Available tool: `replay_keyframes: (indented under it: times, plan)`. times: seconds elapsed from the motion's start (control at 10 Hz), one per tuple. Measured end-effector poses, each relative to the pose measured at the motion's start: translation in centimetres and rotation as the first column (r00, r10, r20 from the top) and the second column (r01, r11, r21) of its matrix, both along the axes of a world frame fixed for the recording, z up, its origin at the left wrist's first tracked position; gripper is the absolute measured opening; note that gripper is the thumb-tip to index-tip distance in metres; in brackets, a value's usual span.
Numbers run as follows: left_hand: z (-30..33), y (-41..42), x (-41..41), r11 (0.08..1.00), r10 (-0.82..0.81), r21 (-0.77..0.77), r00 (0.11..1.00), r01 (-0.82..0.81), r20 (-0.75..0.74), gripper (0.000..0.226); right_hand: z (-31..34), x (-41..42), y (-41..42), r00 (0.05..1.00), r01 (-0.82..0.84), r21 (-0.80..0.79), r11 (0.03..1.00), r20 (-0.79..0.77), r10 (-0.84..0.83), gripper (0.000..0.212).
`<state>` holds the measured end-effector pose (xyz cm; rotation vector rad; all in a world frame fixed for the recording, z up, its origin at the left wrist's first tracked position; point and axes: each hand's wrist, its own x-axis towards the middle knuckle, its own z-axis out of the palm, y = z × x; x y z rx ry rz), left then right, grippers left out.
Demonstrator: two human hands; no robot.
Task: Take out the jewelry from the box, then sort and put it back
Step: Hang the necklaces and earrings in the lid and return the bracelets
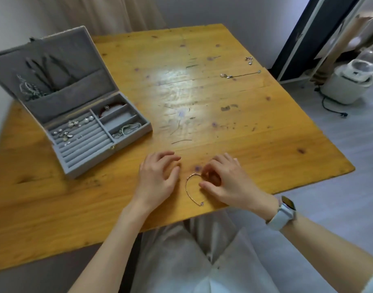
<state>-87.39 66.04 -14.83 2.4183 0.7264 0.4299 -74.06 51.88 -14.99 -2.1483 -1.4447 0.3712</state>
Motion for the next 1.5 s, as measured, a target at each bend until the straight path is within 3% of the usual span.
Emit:
replay_keyframes:
  times: [0.1,0.3,0.5,0.8,1.0,1.2,1.3,1.4,1.5]
  plan:
    - [-0.8,-0.5,-0.6,0.987,-0.025,0.156,0.996,0.038,-0.08,0.03,0.0,-0.3,-0.1,0.999,0.007,-0.01,1.0,0.035,-0.007,0.016]
    - [0.3,-0.6,2.5,0.983,0.085,0.17,0.993,-0.07,-0.082,0.023,0.0,2.1,0.7,1.0,0.006,0.028,1.0,0.003,-0.006,0.006]
    - [1.7,0.6,12.1,0.994,-0.025,0.106,0.993,0.038,-0.12,0.032,0.6,10.8,1.1,0.955,0.298,0.164,0.94,-0.056,-0.293,0.007]
    - [-0.8,2.3,27.6,0.955,-0.101,0.224,0.925,0.193,-0.367,0.05,0.0,27.7,4.2,0.768,0.637,0.127,0.76,-0.028,-0.639,0.014]
    - [-2.0,2.9,29.3,0.946,-0.034,0.281,0.913,0.161,-0.407,0.053,-0.9,31.8,6.5,0.777,0.626,0.114,0.771,-0.005,-0.63,0.019]
    - [-2.0,2.6,29.3,0.95,-0.018,0.278,0.918,0.139,-0.397,0.053,-1.4,29.6,5.7,0.814,0.52,0.131,0.844,0.226,-0.536,0.035]
    - [-2.2,2.5,29.5,0.95,-0.012,0.284,0.926,0.128,-0.377,0.053,-1.9,27.7,5.7,0.871,0.452,-0.131,0.882,0.276,-0.406,0.051]
    - [-2.2,2.4,29.4,0.953,-0.013,0.279,0.934,0.12,-0.357,0.052,-1.8,27.6,5.8,0.871,0.471,-0.23,0.852,0.276,-0.407,0.056]
    - [-1.8,2.4,29.1,0.959,-0.017,0.263,0.952,0.102,-0.305,0.049,-1.3,27.2,5.9,0.837,0.475,-0.152,0.867,0.381,-0.392,0.054]
